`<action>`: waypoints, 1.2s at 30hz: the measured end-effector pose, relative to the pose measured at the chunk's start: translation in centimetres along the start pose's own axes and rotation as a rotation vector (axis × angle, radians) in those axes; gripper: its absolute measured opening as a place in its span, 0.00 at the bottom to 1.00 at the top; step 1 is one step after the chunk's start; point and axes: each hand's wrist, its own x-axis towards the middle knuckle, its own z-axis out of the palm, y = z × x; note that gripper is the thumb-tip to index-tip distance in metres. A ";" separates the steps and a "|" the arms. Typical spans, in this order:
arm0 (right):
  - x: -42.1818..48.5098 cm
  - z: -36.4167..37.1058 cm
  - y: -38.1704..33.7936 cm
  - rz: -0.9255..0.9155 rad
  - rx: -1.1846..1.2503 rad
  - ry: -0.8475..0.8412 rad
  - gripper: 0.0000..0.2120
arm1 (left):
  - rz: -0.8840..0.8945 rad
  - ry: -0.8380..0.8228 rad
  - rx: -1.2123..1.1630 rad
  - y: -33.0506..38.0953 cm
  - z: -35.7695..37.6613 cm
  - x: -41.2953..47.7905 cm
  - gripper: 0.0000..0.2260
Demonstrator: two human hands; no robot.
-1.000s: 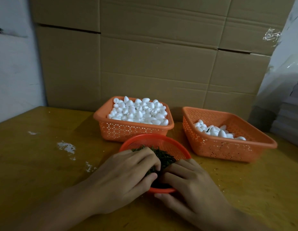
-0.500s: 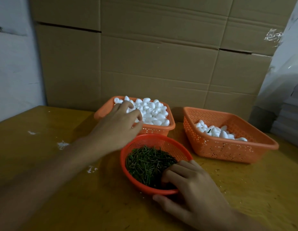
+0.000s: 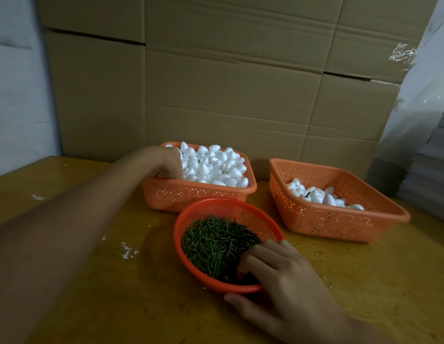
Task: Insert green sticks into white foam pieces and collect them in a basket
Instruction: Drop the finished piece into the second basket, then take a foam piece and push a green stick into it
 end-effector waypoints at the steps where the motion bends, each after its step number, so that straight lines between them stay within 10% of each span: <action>1: 0.1 0.2 0.1 -0.016 0.002 0.015 0.17 | -0.007 -0.008 -0.048 0.2 0.0 -0.2 0.20; 19: -0.4 0.2 0.4 -0.062 0.222 0.231 0.14 | 0.154 0.186 -0.833 1.1 -0.6 -3.5 0.12; 36: -0.6 0.8 0.6 0.136 0.545 0.561 0.08 | 0.284 -0.109 -1.319 2.6 4.7 -13.4 0.10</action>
